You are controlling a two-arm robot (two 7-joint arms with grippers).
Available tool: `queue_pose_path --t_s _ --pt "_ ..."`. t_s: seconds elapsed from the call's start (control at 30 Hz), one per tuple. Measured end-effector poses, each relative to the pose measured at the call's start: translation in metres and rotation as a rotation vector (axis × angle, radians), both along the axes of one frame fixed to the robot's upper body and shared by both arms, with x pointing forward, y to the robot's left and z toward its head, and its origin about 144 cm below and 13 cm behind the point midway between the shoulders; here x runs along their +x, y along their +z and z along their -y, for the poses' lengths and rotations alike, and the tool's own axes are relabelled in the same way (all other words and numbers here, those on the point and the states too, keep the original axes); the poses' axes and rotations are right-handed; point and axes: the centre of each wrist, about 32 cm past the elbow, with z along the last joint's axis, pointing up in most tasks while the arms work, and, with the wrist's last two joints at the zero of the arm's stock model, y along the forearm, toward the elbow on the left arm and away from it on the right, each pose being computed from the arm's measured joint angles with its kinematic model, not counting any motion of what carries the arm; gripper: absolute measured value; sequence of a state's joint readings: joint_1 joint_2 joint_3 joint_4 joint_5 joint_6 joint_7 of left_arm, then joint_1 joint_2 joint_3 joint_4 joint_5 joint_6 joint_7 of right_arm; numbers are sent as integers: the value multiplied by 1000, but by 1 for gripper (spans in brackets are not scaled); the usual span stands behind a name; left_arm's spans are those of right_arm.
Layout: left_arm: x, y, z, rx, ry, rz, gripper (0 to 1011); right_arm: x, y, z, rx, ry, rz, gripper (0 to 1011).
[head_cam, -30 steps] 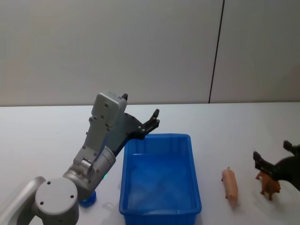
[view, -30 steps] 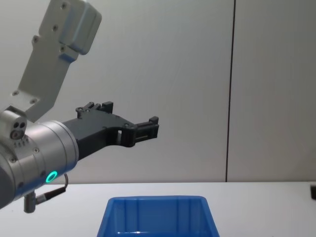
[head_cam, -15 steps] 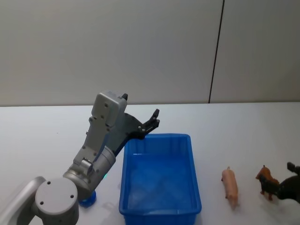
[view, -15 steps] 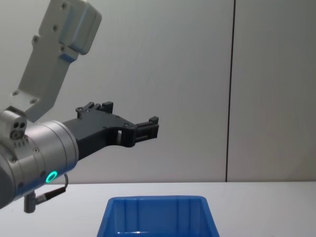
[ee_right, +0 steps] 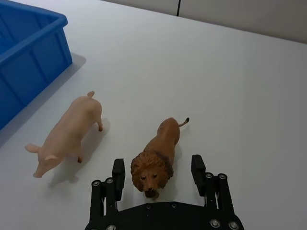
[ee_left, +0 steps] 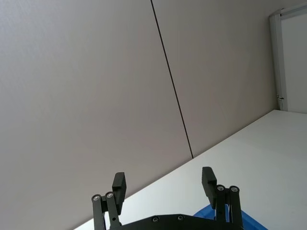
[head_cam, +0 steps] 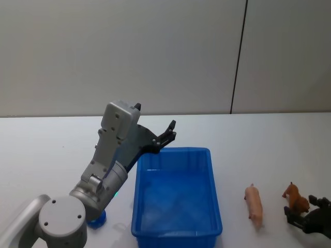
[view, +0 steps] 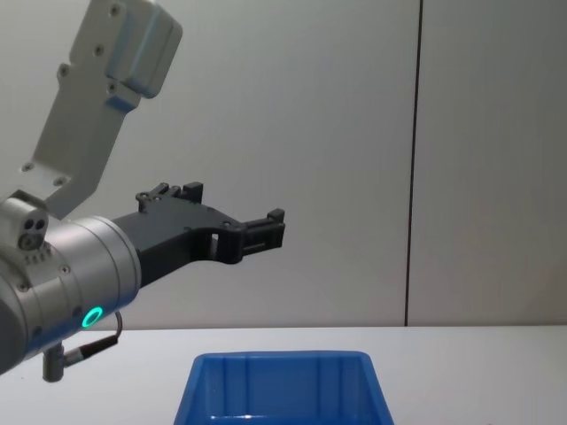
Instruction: Pick up the two dolls from the table and place them into the box.
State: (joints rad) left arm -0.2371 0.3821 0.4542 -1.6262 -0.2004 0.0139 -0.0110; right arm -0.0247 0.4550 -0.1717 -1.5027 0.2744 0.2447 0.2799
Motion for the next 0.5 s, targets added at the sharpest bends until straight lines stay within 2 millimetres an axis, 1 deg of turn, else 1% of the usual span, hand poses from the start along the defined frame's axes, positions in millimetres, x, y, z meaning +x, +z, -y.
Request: queue_pose_path --t_s 0.13,0.17,0.23,0.27,0.3,0.33,0.4,0.5 --pt "0 0 0 0 0 0 1001 1 -3 0 7 2 -10 772" --pt "0 0 0 0 0 0 1001 1 -3 0 8 2 -12 716" --pt "0 0 0 0 0 0 1001 1 -5 0 11 2 -13 679" --pt "0 0 0 0 0 0 1001 1 -5 0 11 2 -12 617" --pt "0 0 0 0 0 0 1001 1 -6 0 13 2 -11 617" --pt "0 0 0 0 0 0 1001 1 -6 0 13 2 -9 579" --pt "0 0 0 0 0 0 1001 1 -6 0 14 2 -6 538" --pt "0 0 0 0 0 0 1001 1 -6 0 16 2 9 434"
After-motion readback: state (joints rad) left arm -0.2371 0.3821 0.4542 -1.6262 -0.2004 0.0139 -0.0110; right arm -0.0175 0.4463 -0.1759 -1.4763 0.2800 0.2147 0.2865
